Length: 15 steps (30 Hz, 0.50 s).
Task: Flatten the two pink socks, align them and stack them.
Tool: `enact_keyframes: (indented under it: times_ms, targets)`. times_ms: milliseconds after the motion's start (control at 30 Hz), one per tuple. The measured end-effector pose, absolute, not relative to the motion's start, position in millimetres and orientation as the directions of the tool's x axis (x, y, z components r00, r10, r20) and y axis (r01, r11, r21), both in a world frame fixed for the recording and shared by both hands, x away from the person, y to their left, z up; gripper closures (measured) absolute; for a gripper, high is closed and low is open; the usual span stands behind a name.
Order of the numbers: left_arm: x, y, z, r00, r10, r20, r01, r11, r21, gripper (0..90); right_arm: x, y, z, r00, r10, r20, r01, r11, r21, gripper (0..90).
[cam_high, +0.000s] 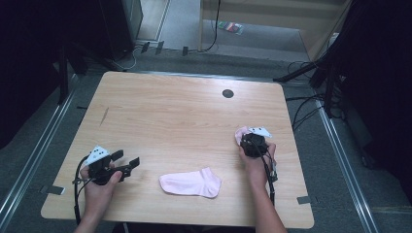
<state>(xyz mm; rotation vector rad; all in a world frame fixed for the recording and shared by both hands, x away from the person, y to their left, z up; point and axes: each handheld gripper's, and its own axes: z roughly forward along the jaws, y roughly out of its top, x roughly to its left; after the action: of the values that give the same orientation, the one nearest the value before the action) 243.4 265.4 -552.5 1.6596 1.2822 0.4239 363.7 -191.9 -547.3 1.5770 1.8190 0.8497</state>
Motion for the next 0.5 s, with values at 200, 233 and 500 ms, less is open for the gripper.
enact_keyframes:
  times_ms: [200,233,500]
  targets:
    - [244,266,-553,0.383,0.88,-0.282,0.555,0.024,0.831,20.0,364,-198,-542,-0.116,0.993,0.018,0.62,0.059,0.782,82.1]
    - [244,266,-553,0.383,0.88,-0.282,0.555,0.024,0.831,20.0,364,-198,-542,-0.116,0.993,0.018,0.62,0.059,0.782,82.1]
    - [245,265,-553,0.388,0.879,-0.277,0.556,0.016,0.831,20.1,347,-172,-505,-0.215,0.975,0.063,0.564,0.072,0.822,82.1]
